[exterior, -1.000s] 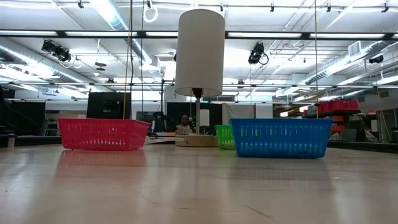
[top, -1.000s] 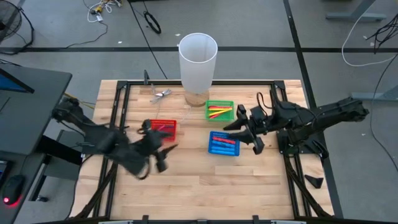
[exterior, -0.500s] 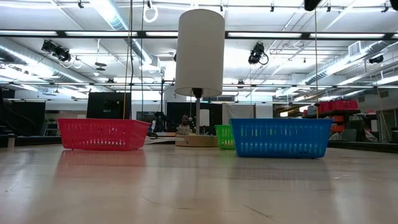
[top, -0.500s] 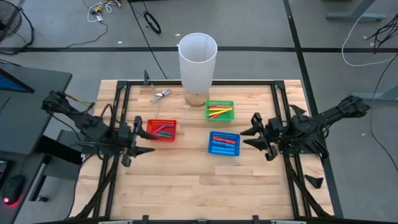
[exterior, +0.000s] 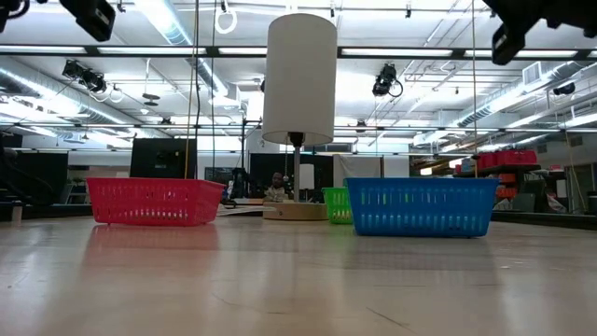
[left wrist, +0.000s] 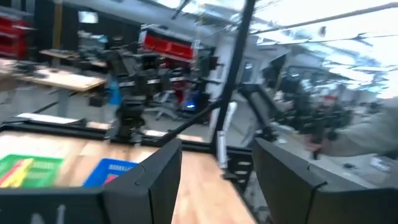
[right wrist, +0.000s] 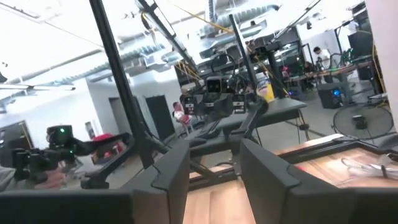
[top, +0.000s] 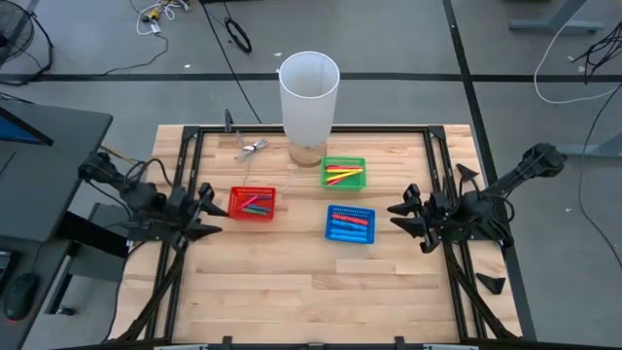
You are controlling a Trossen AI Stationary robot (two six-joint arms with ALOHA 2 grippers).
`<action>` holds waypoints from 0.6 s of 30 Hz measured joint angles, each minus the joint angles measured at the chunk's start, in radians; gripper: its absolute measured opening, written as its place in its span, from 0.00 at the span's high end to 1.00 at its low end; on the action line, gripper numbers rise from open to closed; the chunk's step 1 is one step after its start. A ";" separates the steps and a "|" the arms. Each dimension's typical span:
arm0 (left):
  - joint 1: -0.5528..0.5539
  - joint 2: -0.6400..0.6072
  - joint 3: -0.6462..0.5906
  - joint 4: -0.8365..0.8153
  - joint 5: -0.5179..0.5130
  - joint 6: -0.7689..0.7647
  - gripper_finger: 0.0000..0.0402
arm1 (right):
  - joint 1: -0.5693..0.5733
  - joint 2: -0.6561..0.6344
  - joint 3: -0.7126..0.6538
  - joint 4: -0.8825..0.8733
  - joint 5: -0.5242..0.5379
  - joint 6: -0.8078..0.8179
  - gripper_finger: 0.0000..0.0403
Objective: Pick & Place Markers
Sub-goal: Return to Home Position
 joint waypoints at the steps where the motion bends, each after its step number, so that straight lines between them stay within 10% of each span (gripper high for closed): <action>1: 0.000 -0.018 -0.014 0.007 0.021 -0.003 0.49 | 0.009 0.000 -0.013 0.019 0.010 -0.006 0.65; 18: 0.000 -0.234 -0.201 0.016 0.097 -0.006 0.49 | 0.029 -0.014 -0.129 0.186 0.022 -0.122 0.65</action>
